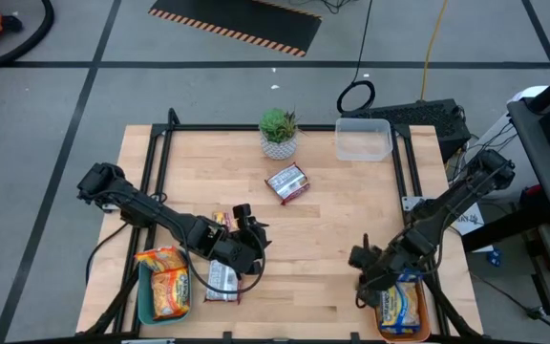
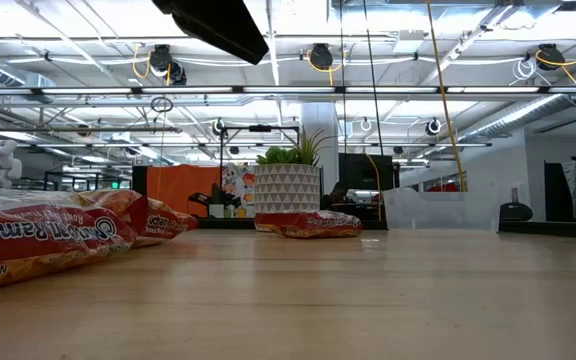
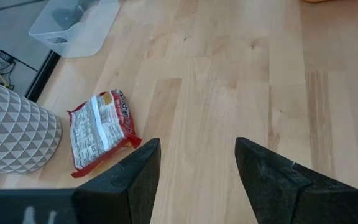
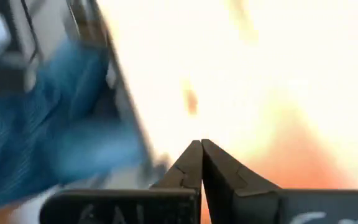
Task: Sort Maruchan noodles
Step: Put the top red noodle pack into the transparent bin
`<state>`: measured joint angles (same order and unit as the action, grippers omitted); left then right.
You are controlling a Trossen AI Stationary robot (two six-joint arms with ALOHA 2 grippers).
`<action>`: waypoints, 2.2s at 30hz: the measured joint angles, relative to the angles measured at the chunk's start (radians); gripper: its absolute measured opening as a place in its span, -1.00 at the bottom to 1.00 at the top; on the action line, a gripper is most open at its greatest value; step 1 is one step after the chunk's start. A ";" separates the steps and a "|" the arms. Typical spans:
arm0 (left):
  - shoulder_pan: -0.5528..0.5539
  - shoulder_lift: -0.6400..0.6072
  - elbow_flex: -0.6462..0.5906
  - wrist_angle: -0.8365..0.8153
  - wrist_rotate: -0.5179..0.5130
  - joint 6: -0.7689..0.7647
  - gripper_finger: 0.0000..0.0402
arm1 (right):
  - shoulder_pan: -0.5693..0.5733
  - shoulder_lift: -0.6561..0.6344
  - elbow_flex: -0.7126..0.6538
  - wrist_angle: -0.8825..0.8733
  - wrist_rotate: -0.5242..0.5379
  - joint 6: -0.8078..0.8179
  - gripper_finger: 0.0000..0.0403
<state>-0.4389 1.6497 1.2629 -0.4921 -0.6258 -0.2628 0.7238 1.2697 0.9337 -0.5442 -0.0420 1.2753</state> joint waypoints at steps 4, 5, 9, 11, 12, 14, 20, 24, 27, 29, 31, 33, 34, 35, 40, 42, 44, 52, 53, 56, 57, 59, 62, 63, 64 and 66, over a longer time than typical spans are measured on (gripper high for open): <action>0.000 0.000 0.000 -0.004 0.000 0.006 0.06 | -0.024 0.000 0.000 0.058 0.387 -0.251 -1.00; 0.000 0.000 0.000 -0.005 0.000 0.006 0.06 | -0.037 0.000 0.000 0.073 0.474 -0.306 -1.00; 0.000 0.000 0.000 -0.009 -0.001 0.038 0.06 | -0.117 0.000 0.000 0.119 0.677 -0.461 -1.00; 0.000 0.000 0.000 -0.024 -0.001 0.049 0.06 | -0.178 0.000 0.000 0.122 0.692 -0.489 -1.00; 0.001 0.000 0.000 -0.038 -0.002 0.051 0.06 | -0.211 0.000 0.000 0.122 0.690 -0.501 -1.00; 0.006 0.000 0.000 -0.068 -0.001 0.052 0.06 | -0.279 0.008 0.000 0.123 0.663 -0.536 -1.00; 0.044 0.000 0.000 -0.142 -0.002 0.071 0.06 | -0.473 0.059 -0.001 0.195 0.501 -0.727 -1.00; 0.077 0.000 0.000 -0.172 -0.002 0.067 0.06 | -0.531 0.120 -0.007 0.299 0.541 -0.859 -1.00; 0.091 0.000 0.000 -0.188 -0.002 0.044 0.06 | -0.557 0.170 -0.034 0.454 0.584 -0.970 -0.97; 0.094 0.000 0.000 -0.207 -0.001 0.025 0.06 | -0.568 0.202 -0.059 0.547 0.542 -1.026 -0.91; 0.094 0.000 0.000 -0.218 -0.001 0.005 0.06 | -0.581 0.238 -0.083 0.637 0.497 -1.071 -0.83; 0.091 0.000 0.000 -0.225 0.002 -0.016 0.06 | -0.591 0.272 -0.112 0.710 0.468 -1.108 -0.73; 0.091 0.000 0.000 -0.224 0.005 -0.025 0.06 | -0.595 0.290 -0.127 0.743 0.456 -1.124 -0.67; 0.090 0.000 0.000 -0.223 0.007 -0.030 0.06 | -0.599 0.314 -0.138 0.779 0.454 -1.139 -0.62; 0.084 0.000 -0.008 -0.221 0.024 -0.036 0.06 | -0.599 0.428 -0.175 0.922 0.455 -1.197 -0.35; 0.084 0.000 -0.015 -0.232 0.026 -0.035 0.06 | -0.599 0.477 -0.179 0.970 0.455 -1.213 -0.26; 0.084 0.000 -0.016 -0.247 0.027 -0.035 0.06 | -0.599 0.524 -0.178 1.036 0.456 -1.224 -0.18; 0.085 0.000 -0.018 -0.264 0.027 -0.040 0.06 | -0.600 0.644 -0.151 1.194 0.515 -1.396 -0.01; 0.085 0.000 -0.018 -0.265 0.027 -0.040 0.06 | -0.600 0.649 -0.148 1.190 0.537 -1.424 -0.01; 0.085 0.000 -0.018 -0.267 0.027 -0.047 0.06 | -0.601 0.654 -0.144 1.189 0.573 -1.499 0.00; 0.085 0.000 -0.018 -0.268 0.027 -0.047 0.06 | -0.605 0.655 -0.144 1.188 0.579 -1.524 0.00; 0.085 0.000 -0.018 -0.268 0.027 -0.047 0.06 | -0.614 0.654 -0.144 1.185 0.590 -1.557 -0.01; 0.087 0.000 -0.018 -0.268 0.026 -0.033 0.06 | -0.638 0.654 -0.144 1.183 0.583 -1.575 -0.05; 0.087 0.000 -0.018 -0.268 0.026 -0.027 0.06 | -0.649 0.654 -0.144 1.182 0.563 -1.576 -0.07; 0.090 0.000 -0.018 -0.268 0.026 -0.027 0.06 | -0.659 0.654 -0.144 1.182 0.546 -1.576 -0.09; 0.098 0.000 -0.018 -0.268 0.026 -0.027 0.06 | -0.680 0.664 -0.144 1.187 0.500 -1.576 -0.15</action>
<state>-0.3410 1.6497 1.2453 -0.7597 -0.5995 -0.2893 0.0442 1.9336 0.7898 0.6431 0.4576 -0.3005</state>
